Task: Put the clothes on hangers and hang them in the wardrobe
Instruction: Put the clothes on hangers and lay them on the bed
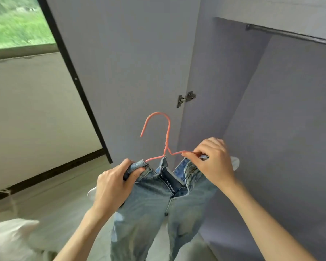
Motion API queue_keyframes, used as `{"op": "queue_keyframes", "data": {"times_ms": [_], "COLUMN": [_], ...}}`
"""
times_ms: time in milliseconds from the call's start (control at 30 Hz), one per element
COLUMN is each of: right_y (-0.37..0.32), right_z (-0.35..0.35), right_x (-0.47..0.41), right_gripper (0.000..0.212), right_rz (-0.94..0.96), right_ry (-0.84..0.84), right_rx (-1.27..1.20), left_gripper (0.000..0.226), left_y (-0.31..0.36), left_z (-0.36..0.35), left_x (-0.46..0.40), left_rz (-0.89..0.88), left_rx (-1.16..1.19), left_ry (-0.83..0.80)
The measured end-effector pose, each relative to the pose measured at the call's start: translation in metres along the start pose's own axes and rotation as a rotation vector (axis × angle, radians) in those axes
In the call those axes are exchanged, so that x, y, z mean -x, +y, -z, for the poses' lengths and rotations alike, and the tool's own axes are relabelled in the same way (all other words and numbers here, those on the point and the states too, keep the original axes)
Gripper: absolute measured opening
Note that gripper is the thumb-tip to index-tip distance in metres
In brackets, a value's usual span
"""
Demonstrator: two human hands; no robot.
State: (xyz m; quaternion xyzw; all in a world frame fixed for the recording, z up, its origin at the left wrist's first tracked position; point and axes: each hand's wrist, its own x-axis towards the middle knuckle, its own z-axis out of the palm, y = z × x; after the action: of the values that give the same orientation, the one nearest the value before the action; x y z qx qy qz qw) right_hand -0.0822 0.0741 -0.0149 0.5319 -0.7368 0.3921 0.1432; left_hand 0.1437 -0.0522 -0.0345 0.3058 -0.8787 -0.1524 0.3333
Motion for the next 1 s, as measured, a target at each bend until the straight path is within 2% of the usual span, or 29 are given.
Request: {"op": "queue_keyframes", "data": {"times_ms": [67, 133, 333, 467, 567, 733, 933, 1000], "right_y": [-0.028, -0.052, -0.143, -0.224, -0.28, -0.358, -0.474, -0.513], "right_z": [-0.019, -0.035, -0.092, -0.13, -0.139, -0.126, -0.08, -0.055], "right_x": [0.003, 0.008, 0.002, -0.001, 0.006, 0.018, 0.048, 0.06], "right_gripper": [0.048, 0.041, 0.059, 0.046, 0.043, 0.048, 0.065, 0.064], "right_rz": [0.039, 0.031, 0.194, 0.307, 0.369, 0.517, 0.705, 0.777], "right_ry": [0.002, -0.064, -0.204, -0.219, -0.224, -0.341, -0.448, -0.468], "right_rx": [-0.045, -0.118, -0.21, -0.378, -0.543, -0.756, -0.835, -0.865], "left_gripper": [0.028, 0.028, 0.037, 0.036, 0.041, 0.044, 0.048, 0.052], "left_y": [-0.019, -0.04, -0.077, -0.074, -0.055, -0.004, 0.067, 0.096], "left_z": [0.031, 0.065, 0.158, 0.21, 0.246, 0.289, 0.367, 0.396], "left_x": [0.022, 0.046, 0.119, 0.178, 0.221, 0.277, 0.34, 0.363], "left_rz": [0.036, 0.102, 0.383, 0.606, 0.701, 0.841, 0.991, 1.013], "left_rx": [-0.034, -0.075, -0.207, -0.249, -0.323, -0.494, -0.748, -0.864], "left_ry": [0.062, 0.138, 0.308, 0.48, 0.598, 0.794, 1.014, 1.061]}}
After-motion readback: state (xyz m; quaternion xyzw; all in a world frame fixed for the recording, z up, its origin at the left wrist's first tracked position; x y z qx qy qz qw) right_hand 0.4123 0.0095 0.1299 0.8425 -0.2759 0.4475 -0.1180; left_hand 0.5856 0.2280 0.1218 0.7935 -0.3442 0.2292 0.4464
